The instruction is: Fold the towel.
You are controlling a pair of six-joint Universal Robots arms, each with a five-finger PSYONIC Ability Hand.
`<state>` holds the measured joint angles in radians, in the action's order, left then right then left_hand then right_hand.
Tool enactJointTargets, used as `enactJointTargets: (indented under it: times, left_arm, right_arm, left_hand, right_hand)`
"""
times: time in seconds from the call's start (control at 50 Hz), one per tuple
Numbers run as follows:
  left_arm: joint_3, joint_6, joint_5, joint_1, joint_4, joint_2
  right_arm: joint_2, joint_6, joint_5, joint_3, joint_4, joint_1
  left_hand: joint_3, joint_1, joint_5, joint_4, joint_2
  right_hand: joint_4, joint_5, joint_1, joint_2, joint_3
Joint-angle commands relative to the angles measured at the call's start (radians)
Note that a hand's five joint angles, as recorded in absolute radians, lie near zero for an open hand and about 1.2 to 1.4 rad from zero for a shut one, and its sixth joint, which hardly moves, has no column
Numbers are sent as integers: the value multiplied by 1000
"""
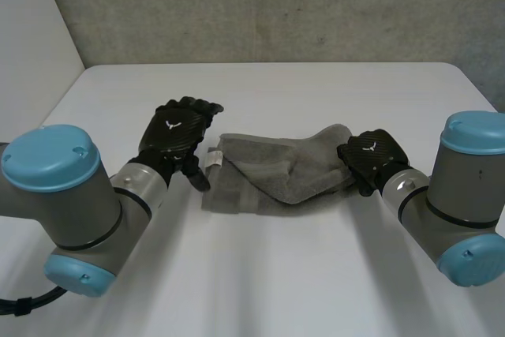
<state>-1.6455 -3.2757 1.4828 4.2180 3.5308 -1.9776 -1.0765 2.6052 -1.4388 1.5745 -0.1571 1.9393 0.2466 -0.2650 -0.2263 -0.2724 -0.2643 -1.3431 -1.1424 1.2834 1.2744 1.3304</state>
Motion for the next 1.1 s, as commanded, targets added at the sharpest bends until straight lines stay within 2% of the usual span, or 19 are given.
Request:
enactJointTargets:
  times: [0.02, 0.04, 0.06, 0.08, 0.1, 0.14, 0.2, 0.3, 0.36, 0.42, 0.48, 0.52, 0.58, 0.64, 0.68, 0.78, 0.86, 0.94, 1.1]
  left_arm:
    - [125, -1, -103, -67, -39, -65]
    - [125, -1, -104, -67, -39, -66]
    - [169, -1, -128, -79, -80, -90]
    - [228, -2, -137, -90, -133, -122]
    - [228, -2, -138, -90, -133, -122]
    - [391, -1, -142, -105, -273, -214]
    - [477, -1, -142, -116, -348, -259]
    - [804, -13, -147, -136, -617, -452]
    - [883, -28, -147, -138, -673, -498]
    - [1078, -103, -147, -139, -791, -613]
    - [1158, -142, -145, -139, -842, -662]
    - [1285, -215, -134, -142, -941, -745]
    - [1340, -260, -127, -162, -1027, -776]
    - [1349, -269, -113, -170, -1066, -774]
    - [1349, -259, -49, -168, -1131, -750]
    - [1313, -228, 22, -159, -1188, -681]
    - [1216, -203, 34, -144, -1211, -612]
    - [1020, -200, 27, -83, -1164, -460]
    - [697, -228, 27, -55, -1006, -253]
  right_arm:
    - [4, 3, 11, 25, 1, 3]
    - [6, 3, 9, 35, 1, 3]
    - [6, 3, 9, 35, 1, 3]
    - [7, 4, 5, 41, -1, 4]
    - [7, 6, 3, 47, -4, 3]
    - [6, 6, 3, 51, -5, 0]
    - [3, 4, 8, 67, -9, -16]
    - [3, 4, 11, 79, -13, -37]
    - [6, 4, 11, 79, -13, -36]
    - [7, 4, 11, 79, -13, -34]
    - [10, 4, 11, 81, -13, -34]
    - [10, 4, 11, 84, -13, -34]
    - [10, 4, 11, 84, -15, -34]
    - [10, 4, 11, 85, -24, -34]
    - [10, 4, 11, 85, -25, -34]
    - [10, 1, 11, 84, -25, -34]
    - [10, 0, 11, 84, -25, -34]
    - [10, 0, 11, 85, -25, -30]
    - [10, 1, 11, 85, -25, -23]
  left_hand:
    - [-10, 28, 164, 36, 27]
    - [-10, 28, 164, 35, 27]
    - [-7, 25, 161, 33, 24]
    - [-7, 25, 161, 33, 24]
    - [-7, 25, 161, 33, 24]
    - [-7, 25, 161, 33, 24]
    - [-7, 25, 161, 33, 24]
    - [-12, 31, 167, 38, 30]
    - [-13, 31, 167, 38, 30]
    - [-10, 28, 164, 35, 27]
    - [-10, 28, 164, 35, 27]
    - [-7, 25, 161, 33, 24]
    - [8, 11, 146, 18, 10]
    - [29, -10, 126, -3, -11]
    - [110, -92, 44, -84, -92]
    - [187, -169, -33, -161, -169]
    - [190, -172, -36, -164, -172]
    - [190, -172, -36, -164, -172]
    - [187, -169, -33, -161, -169]
  right_hand:
    - [269, 243, -209, -200, -256]
    - [757, 731, -697, -688, -744]
    - [762, 736, -702, -693, -749]
    - [1169, 1142, -1109, -1100, -1156]
    - [1169, 1142, -1109, -1100, -1156]
    - [1169, 1142, -1109, -1100, -1156]
    - [1169, 1142, -1109, -1100, -1156]
    - [1169, 1142, -1109, -1100, -1156]
    - [1169, 1142, -1109, -1100, -1156]
    - [1169, 1142, -1109, -1100, -1156]
    - [1169, 1142, -1109, -1100, -1156]
    - [1169, 1142, -1109, -1100, -1156]
    - [1169, 1142, -1109, -1100, -1156]
    - [1169, 1142, -1109, -1100, -1156]
    - [1169, 1142, -1109, -1100, -1156]
    - [1169, 1142, -1109, -1100, -1156]
    - [1169, 1142, -1109, -1100, -1156]
    - [1169, 1142, -1109, -1100, -1156]
    - [1169, 1142, -1109, -1100, -1156]
